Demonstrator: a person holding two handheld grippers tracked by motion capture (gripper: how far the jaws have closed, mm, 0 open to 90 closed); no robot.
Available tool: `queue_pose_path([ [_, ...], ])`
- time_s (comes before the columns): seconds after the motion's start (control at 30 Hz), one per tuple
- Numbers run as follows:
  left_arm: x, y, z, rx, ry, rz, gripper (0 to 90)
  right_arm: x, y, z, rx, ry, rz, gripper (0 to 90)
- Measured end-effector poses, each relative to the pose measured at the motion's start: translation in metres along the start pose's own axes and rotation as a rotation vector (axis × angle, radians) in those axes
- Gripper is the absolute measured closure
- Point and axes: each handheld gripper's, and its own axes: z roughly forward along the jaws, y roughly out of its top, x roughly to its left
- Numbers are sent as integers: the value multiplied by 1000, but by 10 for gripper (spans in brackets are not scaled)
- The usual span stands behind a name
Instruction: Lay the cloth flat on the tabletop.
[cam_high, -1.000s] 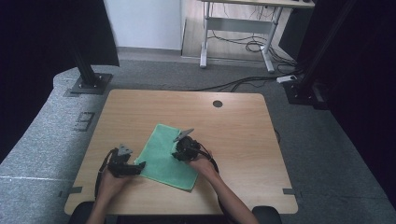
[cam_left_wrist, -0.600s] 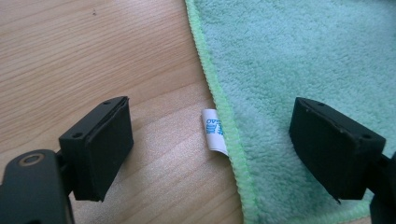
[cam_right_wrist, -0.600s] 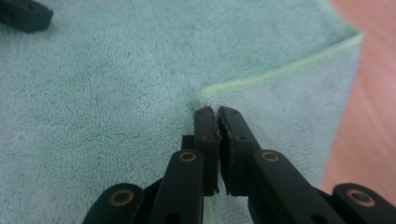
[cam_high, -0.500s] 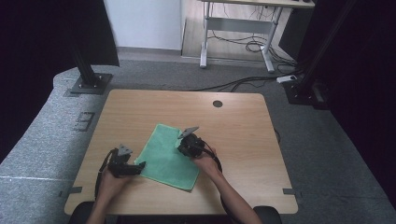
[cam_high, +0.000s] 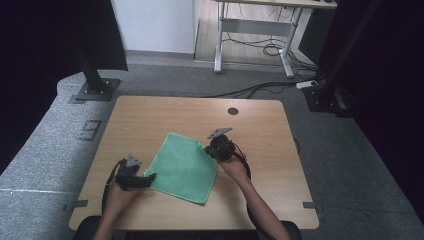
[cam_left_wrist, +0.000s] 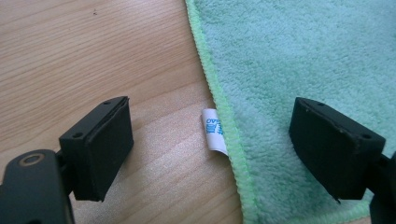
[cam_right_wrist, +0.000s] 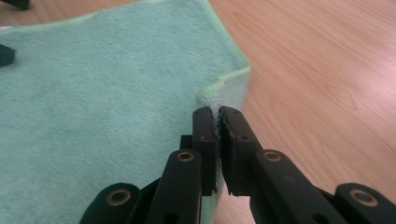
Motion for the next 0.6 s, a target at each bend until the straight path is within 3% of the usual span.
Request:
queue_pose_path([
  [0.33,0,0,0,-1,3,-3,141,-30,-21,0,20,-60,83,795],
  [0.47,-1,0,0,-1,5,-5,141,-42,-32,0,13,-112,128,643],
  [0.6,-1,0,0,-2,4,-5,142,-45,-35,-6,-1,-128,148,581],
])
